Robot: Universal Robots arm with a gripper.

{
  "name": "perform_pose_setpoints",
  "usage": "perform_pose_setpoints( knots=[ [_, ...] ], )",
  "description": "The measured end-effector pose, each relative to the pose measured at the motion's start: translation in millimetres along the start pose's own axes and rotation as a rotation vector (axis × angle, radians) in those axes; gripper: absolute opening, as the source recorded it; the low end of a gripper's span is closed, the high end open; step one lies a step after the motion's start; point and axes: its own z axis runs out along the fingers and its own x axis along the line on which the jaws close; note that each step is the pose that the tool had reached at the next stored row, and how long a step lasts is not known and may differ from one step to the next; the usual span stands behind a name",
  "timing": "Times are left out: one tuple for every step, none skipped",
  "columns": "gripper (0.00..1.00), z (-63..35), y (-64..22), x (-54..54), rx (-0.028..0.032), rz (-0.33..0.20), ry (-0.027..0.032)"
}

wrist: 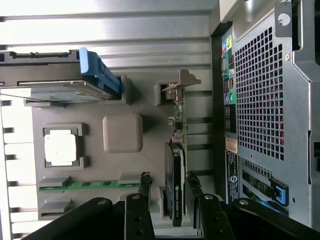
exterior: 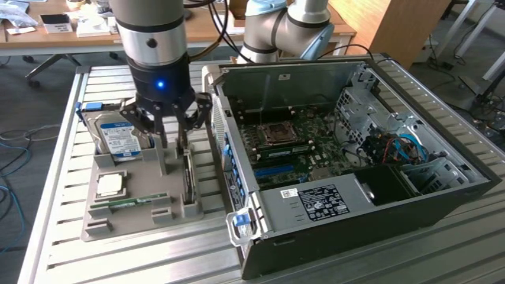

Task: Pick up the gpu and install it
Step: 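Pick up the gpu and move the gpu toward the slot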

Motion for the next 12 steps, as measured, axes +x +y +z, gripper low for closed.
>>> perform_pose_setpoints(
  knots=[
    [0.42,0.3,0.0,-0.5,0.0,0.0,-0.0001],
    [0.42,0.6,0.1,-0.9,0.0001,0.0,-0.0001],
    [0.42,0.8,0.1,-1.4,0.0,0.0,-0.0001],
    [0.42,1.1,0.1,-1.7,0.0,0.0,-0.0001],
    [0.42,1.2,-0.2,-2.1,0.0,0.0,0.0],
    [0.42,1.2,-0.7,-2.4,0.0001,0.0,0.0001],
    [0.42,1.4,-1.3,-2.8,0.0001,0.0,0.0],
    [0.42,1.5,-2.0,-3.1,0.0,0.0,0.0],
    [0.42,1.6,-2.8,-3.3,0.0001,0.0,0.0],
    [0.42,1.6,-3.8,-3.5,0.0001,0.0,0.0],
    [0.42,1.6,-4.7,-3.7,0.0001,0.0,0.0],
    [0.42,1.7,-5.6,-3.8,0.0001,0.0,0.0]
  ],
)
